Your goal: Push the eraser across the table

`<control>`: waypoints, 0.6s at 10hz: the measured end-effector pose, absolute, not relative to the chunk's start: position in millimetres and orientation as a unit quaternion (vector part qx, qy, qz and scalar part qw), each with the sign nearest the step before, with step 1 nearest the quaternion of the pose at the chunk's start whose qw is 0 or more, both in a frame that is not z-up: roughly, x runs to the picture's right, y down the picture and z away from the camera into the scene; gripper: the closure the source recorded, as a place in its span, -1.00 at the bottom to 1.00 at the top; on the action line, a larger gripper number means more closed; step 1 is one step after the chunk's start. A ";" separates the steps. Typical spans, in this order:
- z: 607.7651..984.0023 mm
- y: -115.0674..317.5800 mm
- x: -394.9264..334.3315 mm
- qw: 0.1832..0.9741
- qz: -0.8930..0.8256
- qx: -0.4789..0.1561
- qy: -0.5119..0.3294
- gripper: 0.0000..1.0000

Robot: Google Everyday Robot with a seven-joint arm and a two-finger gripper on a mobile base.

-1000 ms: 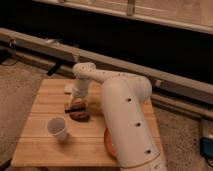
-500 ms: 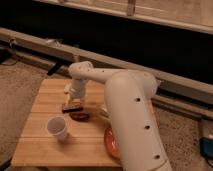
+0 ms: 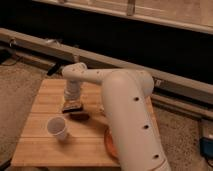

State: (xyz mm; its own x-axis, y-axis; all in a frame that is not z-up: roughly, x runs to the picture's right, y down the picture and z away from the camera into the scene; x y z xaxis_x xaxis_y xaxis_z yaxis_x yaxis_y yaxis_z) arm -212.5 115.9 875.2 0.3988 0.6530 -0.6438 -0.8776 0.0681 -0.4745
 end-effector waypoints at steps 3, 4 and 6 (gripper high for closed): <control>879.9 107.0 -195.8 0.713 0.550 -0.416 0.127 -0.30; 880.9 104.3 -191.9 0.711 0.555 -0.413 0.126 -0.30; 883.9 100.1 -185.2 0.707 0.563 -0.409 0.127 -0.30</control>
State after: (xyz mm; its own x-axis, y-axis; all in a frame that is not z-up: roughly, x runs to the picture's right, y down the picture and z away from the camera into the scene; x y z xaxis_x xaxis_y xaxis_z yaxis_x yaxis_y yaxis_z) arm -185.2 100.1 883.9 0.3350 0.6922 -0.6392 -0.8994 0.0327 -0.4359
